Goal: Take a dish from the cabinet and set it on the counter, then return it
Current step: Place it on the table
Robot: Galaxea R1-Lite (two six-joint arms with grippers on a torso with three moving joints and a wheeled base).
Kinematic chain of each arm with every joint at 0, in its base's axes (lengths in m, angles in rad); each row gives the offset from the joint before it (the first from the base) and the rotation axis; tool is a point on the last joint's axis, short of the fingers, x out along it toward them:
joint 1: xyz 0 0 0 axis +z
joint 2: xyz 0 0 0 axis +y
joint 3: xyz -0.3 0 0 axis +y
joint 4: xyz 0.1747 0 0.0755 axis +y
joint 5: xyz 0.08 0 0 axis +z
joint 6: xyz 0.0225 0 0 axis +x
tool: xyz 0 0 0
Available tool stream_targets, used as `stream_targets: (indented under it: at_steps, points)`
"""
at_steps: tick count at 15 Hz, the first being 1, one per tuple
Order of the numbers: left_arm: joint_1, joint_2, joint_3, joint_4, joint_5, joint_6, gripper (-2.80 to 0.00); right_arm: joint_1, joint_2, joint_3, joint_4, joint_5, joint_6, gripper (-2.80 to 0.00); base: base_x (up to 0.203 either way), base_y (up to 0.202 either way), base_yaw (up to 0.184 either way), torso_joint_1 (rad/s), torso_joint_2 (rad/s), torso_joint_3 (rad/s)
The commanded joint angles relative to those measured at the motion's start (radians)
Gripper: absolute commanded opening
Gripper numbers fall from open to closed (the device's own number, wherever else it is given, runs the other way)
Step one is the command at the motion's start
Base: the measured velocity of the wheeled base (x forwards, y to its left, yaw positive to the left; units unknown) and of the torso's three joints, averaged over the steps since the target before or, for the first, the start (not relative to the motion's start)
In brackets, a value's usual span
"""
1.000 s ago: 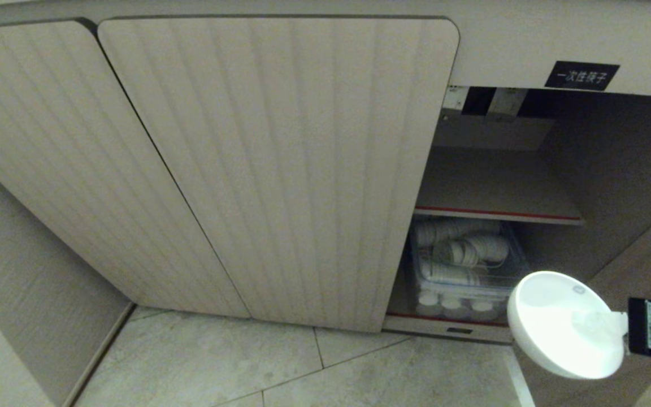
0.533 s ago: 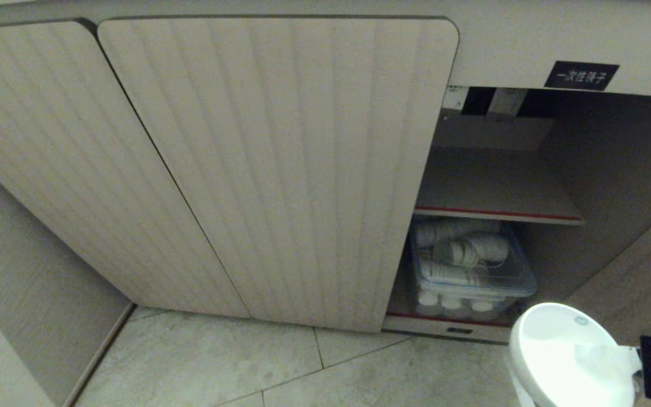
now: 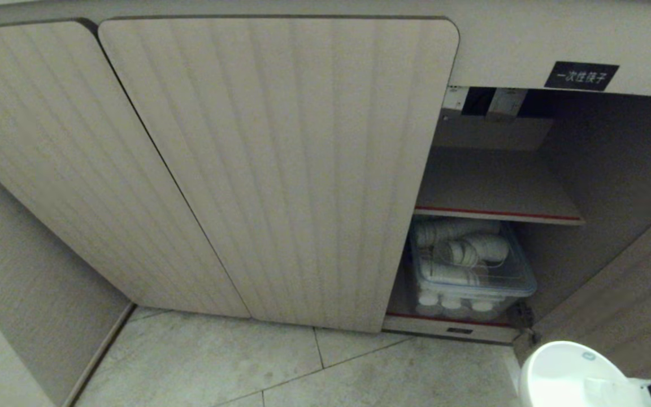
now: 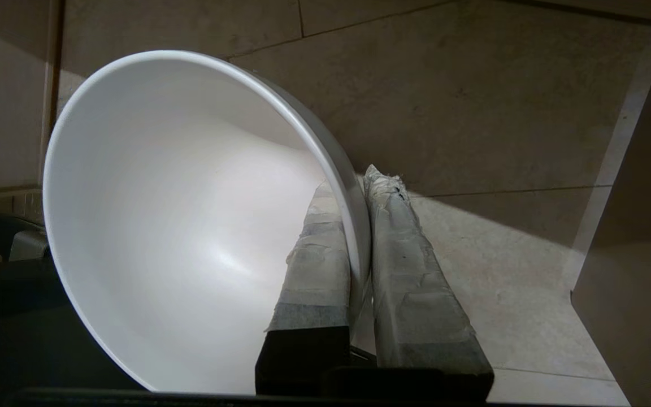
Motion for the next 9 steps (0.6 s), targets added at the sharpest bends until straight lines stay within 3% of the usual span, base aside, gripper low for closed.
stream_targets:
  at_steps: [1, 9]
  points:
    - [0.0, 0.0, 0.001, -0.001, 0.0, -0.001, -2.8, 0.002, -0.001, 0.014, -0.001, 0.003, -0.01, -2.8, 0.0, 0.0, 0.0, 0.0, 0.0, 0.0]
    - [0.0, 0.0, 0.001, -0.001, 0.0, -0.001, -2.8, 0.0, 0.0, -0.035, 0.053, 0.0, -0.033, -2.8, 0.0, 0.0, 0.0, 0.0, 0.0, 0.0]
